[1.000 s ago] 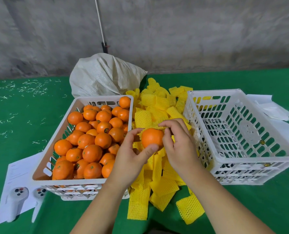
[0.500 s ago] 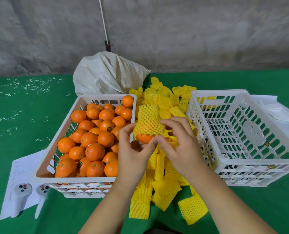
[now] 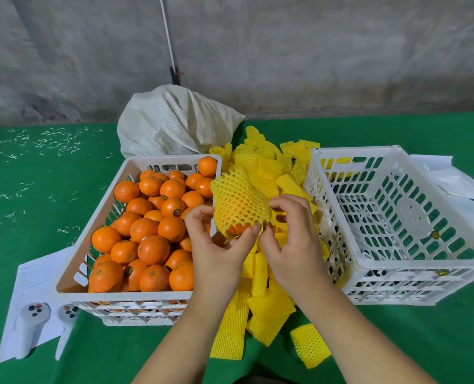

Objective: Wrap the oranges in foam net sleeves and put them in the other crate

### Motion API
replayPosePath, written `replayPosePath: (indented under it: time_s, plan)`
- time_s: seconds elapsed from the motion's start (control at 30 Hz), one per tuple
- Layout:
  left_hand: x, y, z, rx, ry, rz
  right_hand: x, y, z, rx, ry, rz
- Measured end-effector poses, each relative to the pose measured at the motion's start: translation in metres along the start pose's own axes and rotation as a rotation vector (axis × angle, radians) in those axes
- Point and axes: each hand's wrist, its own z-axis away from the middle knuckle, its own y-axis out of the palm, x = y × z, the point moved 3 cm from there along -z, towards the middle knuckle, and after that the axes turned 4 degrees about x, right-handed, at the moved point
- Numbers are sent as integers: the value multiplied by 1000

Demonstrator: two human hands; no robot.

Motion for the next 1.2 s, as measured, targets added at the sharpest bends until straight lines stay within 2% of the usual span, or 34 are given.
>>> replayPosePath:
  time_s: [0.07,0.13,0.27,0.5,0.7,0.77,0.83,0.9,0.97,1.03,1.1,1.2]
  plan:
    - [-2,-1,-2,67,27,25,-7,-3,-2,17,44,-10]
    - [-3,-3,-4,119,47,-5,-8,-9,-3,-30,-36,2]
    - [-1,-8,-6,14,11,-63,0,-7,5,-40,-166,-28]
    - [1,-2,-4,71,-30,48,-8,2,7,163,44,-155]
    - [-6,-7,-7,6,53,-12,-9,0,13,-42,-87,-142]
    - [-4,-4,-8,10,87,-61,-4,3,17,-52,-139,-115]
    - [2,-4,-8,-15,90,-86,-3,4,21,23,-151,-98]
    - [5,-5,-7,-10,114,-126,-4,0,22,71,-40,-211]
    - [5,-4,-6,33,162,-185,-4,-4,17,36,301,-589]
    - [3,1,-5,99,198,-222,-4,3,11,140,601,-888]
    - [3,3,-5,172,232,-319,-1,9,7,267,642,-942]
    - [7,-5,-6,207,249,-405,-3,6,4,180,667,-1013]
